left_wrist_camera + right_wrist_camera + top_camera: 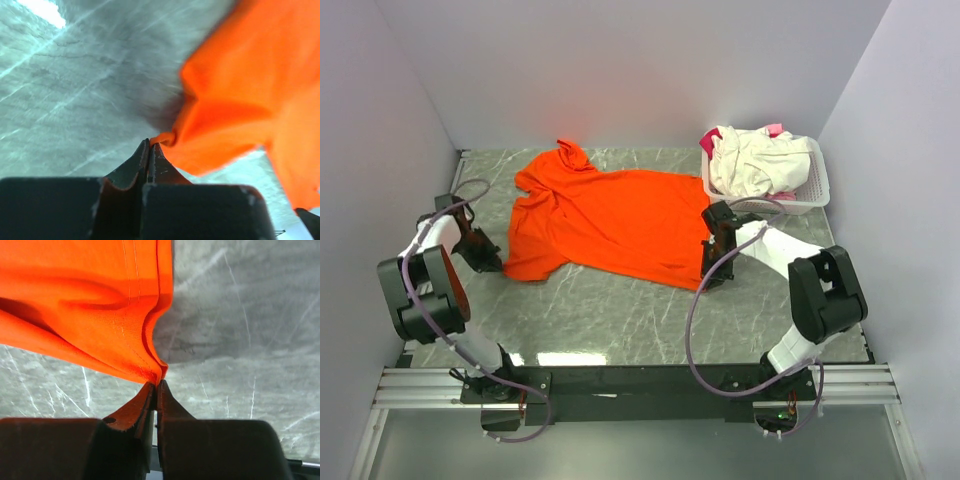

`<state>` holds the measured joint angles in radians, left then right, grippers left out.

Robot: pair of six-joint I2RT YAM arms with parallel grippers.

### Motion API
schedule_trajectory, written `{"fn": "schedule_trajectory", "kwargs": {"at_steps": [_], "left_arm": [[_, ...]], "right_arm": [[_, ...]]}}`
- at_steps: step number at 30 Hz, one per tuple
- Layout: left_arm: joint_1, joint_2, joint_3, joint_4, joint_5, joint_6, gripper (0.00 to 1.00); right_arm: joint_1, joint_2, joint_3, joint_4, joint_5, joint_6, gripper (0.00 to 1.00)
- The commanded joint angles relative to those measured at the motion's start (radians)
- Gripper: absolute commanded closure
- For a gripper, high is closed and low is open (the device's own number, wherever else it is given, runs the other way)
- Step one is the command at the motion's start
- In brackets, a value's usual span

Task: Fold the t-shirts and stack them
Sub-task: Fold the tshirt

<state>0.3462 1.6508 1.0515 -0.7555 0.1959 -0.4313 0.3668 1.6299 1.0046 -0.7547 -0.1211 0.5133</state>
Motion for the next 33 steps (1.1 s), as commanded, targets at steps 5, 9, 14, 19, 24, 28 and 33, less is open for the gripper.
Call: {"fn": "schedule_trajectory", "kwargs": {"at_steps": [5, 9, 14, 19, 24, 28, 33], "left_arm": [[0.039, -0.189, 0.079, -0.100, 0.050, -0.014, 0.99], [0.053, -0.297, 0.065, -0.140, 0.050, -0.026, 0.99], [0.076, -0.390, 0.015, -0.188, -0.004, -0.023, 0.99], [0.096, -0.473, -0.050, -0.197, -0.021, -0.020, 0.99], [0.108, -0.517, -0.062, -0.222, -0.076, -0.008, 0.99], [0.116, -0.545, -0.080, -0.234, -0.098, -0.006, 0.99], [0.116, -0.562, -0.081, -0.220, -0.101, -0.012, 0.99]], "right_arm": [[0.052, -0.077, -0.037, -0.043, 0.017, 0.047, 1.00], [0.087, -0.077, -0.046, -0.043, 0.017, 0.074, 1.00], [0.107, -0.082, -0.046, -0.049, 0.020, 0.091, 1.00], [0.123, -0.082, -0.044, -0.074, 0.020, 0.079, 1.00], [0.142, -0.079, -0.037, -0.092, 0.012, 0.076, 1.00], [0.167, -0.096, -0.049, -0.103, 0.011, 0.085, 1.00], [0.179, -0.136, -0.089, -0.117, 0.014, 0.097, 1.00]]}}
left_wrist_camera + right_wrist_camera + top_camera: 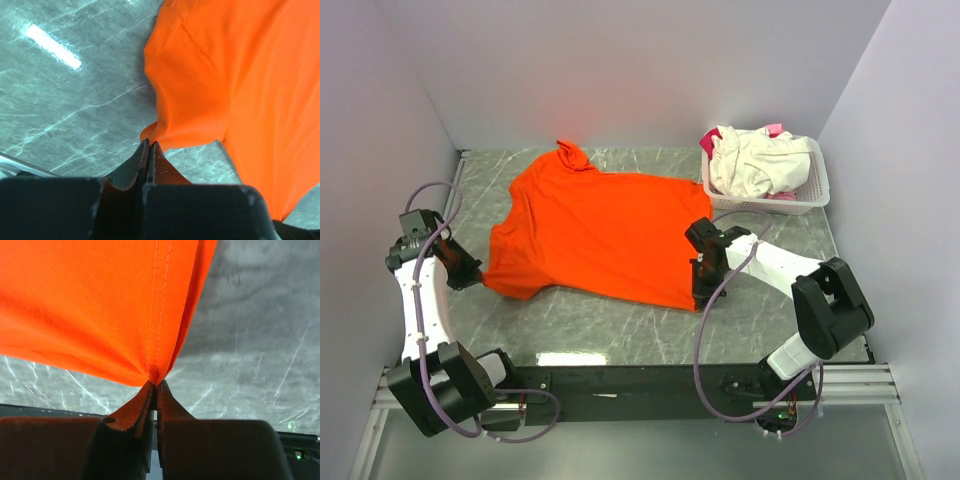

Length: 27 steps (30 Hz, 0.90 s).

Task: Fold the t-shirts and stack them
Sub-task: Fold the tshirt

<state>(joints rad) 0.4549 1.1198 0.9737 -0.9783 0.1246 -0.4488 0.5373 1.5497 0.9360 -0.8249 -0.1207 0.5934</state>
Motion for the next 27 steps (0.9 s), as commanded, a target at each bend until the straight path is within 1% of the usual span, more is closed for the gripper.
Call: {"fn": "schedule_trajectory", "kwargs": {"at_steps": [1, 3, 7, 10, 18, 27], "left_arm": [[0.007, -0.032, -0.001, 0.010, -0.025, 0.002, 0.99], [0.007, -0.028, 0.003, 0.042, -0.007, -0.016, 0.99], [0.007, 0.011, 0.029, 0.111, 0.087, -0.057, 0.99], [-0.008, 0.057, 0.066, 0.145, 0.101, -0.068, 0.99], [-0.096, 0.231, 0.181, 0.239, 0.145, -0.108, 0.99], [-0.186, 0.458, 0.370, 0.294, 0.196, -0.133, 0.99]], "right_arm": [[0.009, -0.066, -0.020, -0.049, 0.018, 0.017, 1.00], [0.009, -0.068, -0.013, -0.056, 0.029, 0.013, 1.00], [0.009, -0.047, 0.023, -0.065, 0.052, 0.009, 1.00], [0.003, -0.014, 0.053, -0.072, 0.067, 0.003, 1.00], [-0.062, 0.071, 0.162, -0.071, 0.076, -0.035, 1.00], [-0.163, 0.187, 0.316, -0.085, 0.061, -0.092, 1.00]]}}
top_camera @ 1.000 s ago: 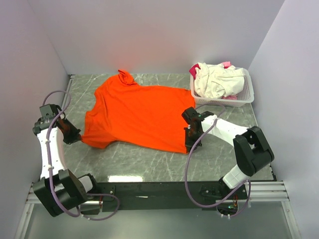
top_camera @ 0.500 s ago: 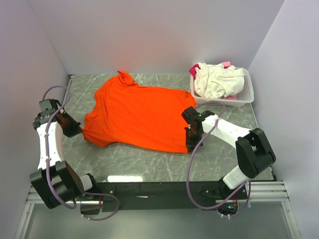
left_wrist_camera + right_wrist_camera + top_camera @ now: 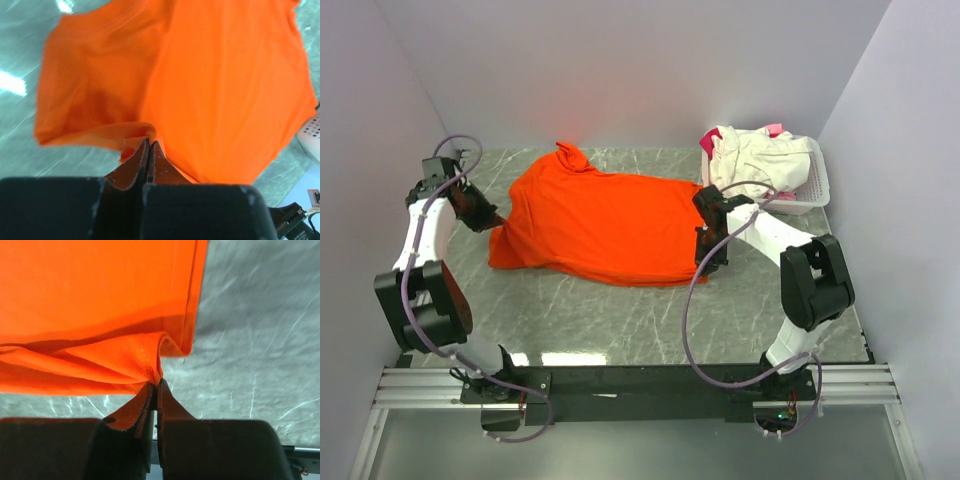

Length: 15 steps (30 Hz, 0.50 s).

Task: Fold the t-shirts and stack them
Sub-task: Fold the tshirt

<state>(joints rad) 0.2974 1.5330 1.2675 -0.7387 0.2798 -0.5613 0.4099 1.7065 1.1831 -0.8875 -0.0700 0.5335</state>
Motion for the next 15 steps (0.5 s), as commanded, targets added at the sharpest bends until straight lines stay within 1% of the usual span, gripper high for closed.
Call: {"fn": "schedule_trajectory", "kwargs": {"at_steps": [1, 9, 11, 15], "left_arm": [[-0.033, 0.065, 0.114, 0.056, 0.042, -0.023, 0.99], [-0.063, 0.259, 0.311, 0.056, 0.045, -0.049, 0.99], [-0.064, 0.306, 0.361, 0.059, 0.067, -0.055, 0.99], [-0.075, 0.386, 0.444, 0.053, 0.084, -0.057, 0.99]], "right_arm": [[-0.045, 0.041, 0.082, -0.024, 0.004, -0.036, 1.00], [-0.103, 0.186, 0.271, -0.064, -0.007, -0.086, 1.00], [-0.114, 0.225, 0.323, -0.079, -0.004, -0.093, 1.00], [-0.134, 0.269, 0.381, -0.093, -0.007, -0.092, 1.00]]}}
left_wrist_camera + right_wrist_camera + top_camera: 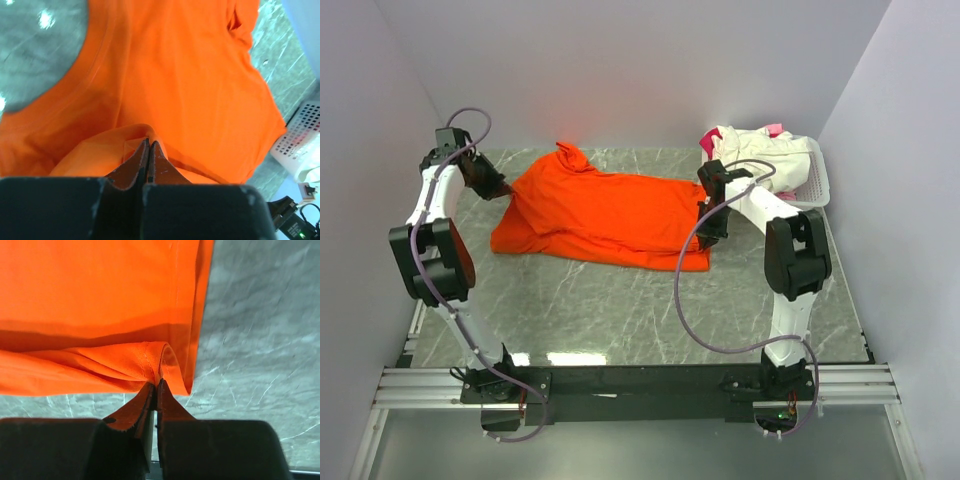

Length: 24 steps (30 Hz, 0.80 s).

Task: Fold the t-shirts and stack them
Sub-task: Fold the tshirt

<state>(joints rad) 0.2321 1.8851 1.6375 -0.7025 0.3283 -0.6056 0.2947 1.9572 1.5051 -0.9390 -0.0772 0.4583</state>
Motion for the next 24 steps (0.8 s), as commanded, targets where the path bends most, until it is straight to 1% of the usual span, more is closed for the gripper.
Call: {"fn": "schedule_trajectory", "kwargs": {"at_steps": [1, 7, 10, 18, 19, 20, 21, 22, 24], "left_arm": [[-0.011, 0.058, 0.102, 0.017, 0.041, -0.013, 0.99], [-0.014, 0.137, 0.206, 0.003, 0.054, -0.014, 0.99], [-0.017, 0.181, 0.229, 0.009, 0.069, -0.014, 0.99], [-0.024, 0.229, 0.265, 0.012, 0.054, -0.017, 0.99], [-0.022, 0.232, 0.265, 0.024, 0.055, -0.019, 0.97], [-0.022, 0.235, 0.266, 0.031, 0.057, -0.022, 0.89], [-0.022, 0.238, 0.268, 0.037, 0.057, -0.025, 0.78], [-0.023, 0.241, 0.277, 0.044, 0.058, -0.029, 0.57], [-0.024, 0.244, 0.291, 0.046, 0.060, -0.034, 0.41]], "right_arm": [[-0.023, 0.025, 0.078, -0.044, 0.001, -0.018, 1.00], [-0.040, 0.068, 0.138, -0.069, 0.001, -0.013, 1.00], [-0.043, 0.083, 0.167, -0.075, 0.004, -0.014, 1.00], [-0.048, 0.120, 0.216, -0.078, 0.002, -0.004, 1.00], [-0.049, 0.123, 0.224, -0.078, 0.004, -0.001, 1.00], [-0.051, 0.126, 0.230, -0.077, 0.010, 0.000, 1.00], [-0.049, 0.128, 0.233, -0.072, 0.013, 0.002, 0.97], [-0.049, 0.128, 0.242, -0.072, 0.016, 0.003, 0.81], [-0.051, 0.117, 0.248, -0.061, 0.025, 0.005, 0.56]]}}
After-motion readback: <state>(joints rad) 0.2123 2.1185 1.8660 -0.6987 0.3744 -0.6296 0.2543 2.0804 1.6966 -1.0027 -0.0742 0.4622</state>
